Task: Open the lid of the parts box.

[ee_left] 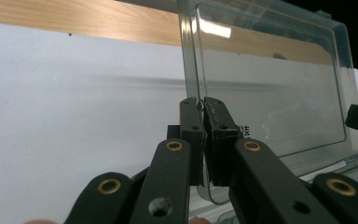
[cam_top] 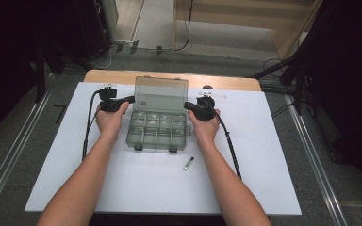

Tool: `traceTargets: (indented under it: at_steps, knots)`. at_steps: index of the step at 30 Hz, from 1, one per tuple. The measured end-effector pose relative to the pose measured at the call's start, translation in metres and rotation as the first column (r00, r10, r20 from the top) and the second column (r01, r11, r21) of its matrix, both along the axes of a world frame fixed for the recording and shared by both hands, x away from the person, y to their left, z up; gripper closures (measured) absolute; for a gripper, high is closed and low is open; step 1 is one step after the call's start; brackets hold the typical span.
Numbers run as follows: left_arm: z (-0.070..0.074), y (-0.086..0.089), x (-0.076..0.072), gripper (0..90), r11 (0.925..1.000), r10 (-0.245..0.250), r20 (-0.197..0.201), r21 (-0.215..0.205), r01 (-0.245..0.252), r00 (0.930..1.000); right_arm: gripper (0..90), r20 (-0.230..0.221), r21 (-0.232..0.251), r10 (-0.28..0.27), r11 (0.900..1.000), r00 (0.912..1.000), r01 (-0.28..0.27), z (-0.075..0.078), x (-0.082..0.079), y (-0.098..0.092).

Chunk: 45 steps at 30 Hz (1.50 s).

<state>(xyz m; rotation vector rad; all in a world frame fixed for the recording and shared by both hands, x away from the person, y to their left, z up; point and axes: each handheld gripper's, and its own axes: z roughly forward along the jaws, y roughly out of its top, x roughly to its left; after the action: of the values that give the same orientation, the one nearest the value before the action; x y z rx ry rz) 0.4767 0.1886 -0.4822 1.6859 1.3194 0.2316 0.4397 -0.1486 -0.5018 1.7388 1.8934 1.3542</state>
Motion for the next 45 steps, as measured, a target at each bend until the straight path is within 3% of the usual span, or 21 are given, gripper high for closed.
traceTargets:
  at_steps: [6, 20, 41, 45]
  knots:
    - [-0.002, 0.001, 0.001, 87.3, 0.9997, 0.011, -0.025, -0.021, -0.011, 0.9996, 82.9, -0.013, 0.027, 0.0, 1.0, 0.9999, 0.001, -0.002, 0.002, -0.001]
    - [-0.006, 0.001, 0.002, 87.7, 0.9999, 0.013, -0.04, -0.01, -0.013, 0.9991, 82.3, -0.022, 0.007, 0.012, 1.0, 0.9997, -0.012, -0.007, 0.005, -0.001]
    - [-0.011, -0.001, 0.003, 87.6, 0.9996, 0.015, -0.055, 0.023, -0.014, 0.9984, 82.2, -0.035, -0.004, 0.009, 1.0, 0.9993, -0.009, -0.011, 0.006, 0.0]
    - [-0.011, -0.001, 0.001, 87.3, 0.9996, 0.012, -0.035, 0.026, -0.011, 0.9993, 80.9, -0.023, -0.02, 0.018, 1.0, 0.9996, -0.018, -0.01, 0.005, 0.001]
